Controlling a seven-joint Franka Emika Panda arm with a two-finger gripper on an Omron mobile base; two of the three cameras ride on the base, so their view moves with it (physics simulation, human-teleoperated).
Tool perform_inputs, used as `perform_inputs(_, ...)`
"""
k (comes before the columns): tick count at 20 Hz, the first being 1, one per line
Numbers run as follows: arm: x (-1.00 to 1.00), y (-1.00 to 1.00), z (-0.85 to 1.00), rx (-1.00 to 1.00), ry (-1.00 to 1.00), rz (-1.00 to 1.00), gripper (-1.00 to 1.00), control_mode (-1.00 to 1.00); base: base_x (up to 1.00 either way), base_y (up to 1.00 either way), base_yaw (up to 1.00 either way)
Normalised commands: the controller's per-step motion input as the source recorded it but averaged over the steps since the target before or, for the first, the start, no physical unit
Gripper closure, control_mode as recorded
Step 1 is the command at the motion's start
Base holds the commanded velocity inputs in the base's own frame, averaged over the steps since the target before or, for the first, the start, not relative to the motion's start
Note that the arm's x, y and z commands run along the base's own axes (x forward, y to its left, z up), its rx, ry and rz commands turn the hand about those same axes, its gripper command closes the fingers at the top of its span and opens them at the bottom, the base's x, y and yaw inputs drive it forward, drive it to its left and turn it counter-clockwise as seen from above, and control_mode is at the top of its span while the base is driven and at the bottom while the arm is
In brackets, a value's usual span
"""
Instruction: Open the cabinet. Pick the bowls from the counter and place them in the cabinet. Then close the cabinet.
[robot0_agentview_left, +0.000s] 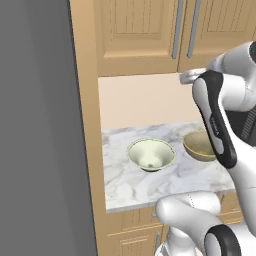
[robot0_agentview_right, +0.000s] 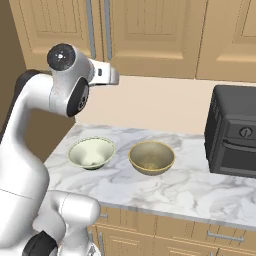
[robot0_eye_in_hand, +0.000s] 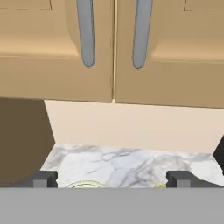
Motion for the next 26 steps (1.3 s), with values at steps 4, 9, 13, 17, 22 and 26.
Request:
perform_inputs(4, 0.28, -0.08, 0.54, 0.0, -0.17, 0.0, -1.0, -1.0, 0.0, 0.0, 0.0)
perform_inputs(9, 0.36, -0.04, 0.37, 0.0, -0.09, -0.01, -1.0, -1.0, 0.0, 0.0, 0.0)
perform_inputs(13, 0.39, -0.05, 0.44, 0.0, -0.06, -0.04, -1.0, -1.0, 0.0, 0.0, 0.0)
perform_inputs(17, 0.45, -0.01, 0.35, 0.0, 0.0, -0.08, -1.0, -1.0, 0.0, 0.0, 0.0)
perform_inputs(22, 0.33, -0.16, 0.38, 0.01, 0.0, -0.03, -1.0, -1.0, 0.0, 0.0, 0.0)
perform_inputs(26, 0.3, -0.21, 0.25, 0.01, 0.0, 0.0, -1.0, -1.0, 0.0, 0.0, 0.0)
